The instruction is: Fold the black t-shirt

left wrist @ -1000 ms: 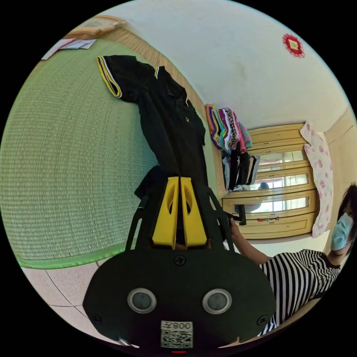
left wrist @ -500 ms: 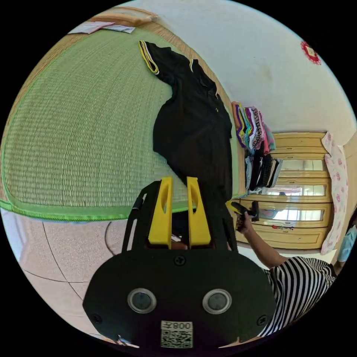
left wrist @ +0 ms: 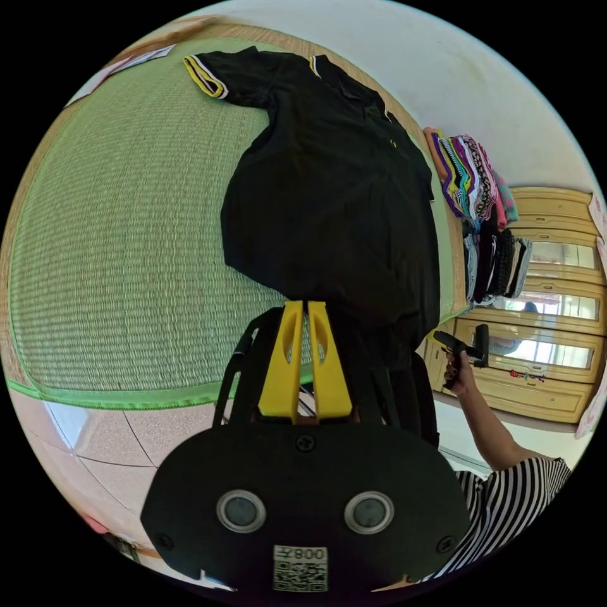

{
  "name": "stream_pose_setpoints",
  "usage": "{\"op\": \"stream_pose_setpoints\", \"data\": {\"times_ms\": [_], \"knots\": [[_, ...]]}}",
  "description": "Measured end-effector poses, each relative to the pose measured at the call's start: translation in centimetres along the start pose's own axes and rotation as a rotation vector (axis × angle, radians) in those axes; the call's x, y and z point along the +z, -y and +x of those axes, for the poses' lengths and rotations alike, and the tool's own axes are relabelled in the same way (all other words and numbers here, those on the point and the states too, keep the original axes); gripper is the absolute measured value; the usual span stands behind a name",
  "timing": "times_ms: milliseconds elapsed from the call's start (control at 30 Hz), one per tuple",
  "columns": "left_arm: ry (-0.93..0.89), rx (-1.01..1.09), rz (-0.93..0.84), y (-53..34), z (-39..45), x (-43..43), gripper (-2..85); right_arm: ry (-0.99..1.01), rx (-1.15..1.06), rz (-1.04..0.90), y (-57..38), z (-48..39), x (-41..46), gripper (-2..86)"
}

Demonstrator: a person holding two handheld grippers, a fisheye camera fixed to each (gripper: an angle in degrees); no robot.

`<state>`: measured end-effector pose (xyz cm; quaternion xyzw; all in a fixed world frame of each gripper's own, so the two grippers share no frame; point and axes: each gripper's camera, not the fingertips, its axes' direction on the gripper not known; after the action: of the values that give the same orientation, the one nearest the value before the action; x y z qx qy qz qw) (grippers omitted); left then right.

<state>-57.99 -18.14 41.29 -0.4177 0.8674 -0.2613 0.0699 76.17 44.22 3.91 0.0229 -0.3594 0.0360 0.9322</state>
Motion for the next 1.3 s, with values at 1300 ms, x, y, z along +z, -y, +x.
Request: {"op": "stream_pose_setpoints", "data": {"times_ms": [1300], "knots": [[-0.196,-0.086,-0.020,-15.6,-4.5,-1.9,0.2,0.024,0.025,-0.117,-1.8,-0.8,-4.3,0.0]]}}
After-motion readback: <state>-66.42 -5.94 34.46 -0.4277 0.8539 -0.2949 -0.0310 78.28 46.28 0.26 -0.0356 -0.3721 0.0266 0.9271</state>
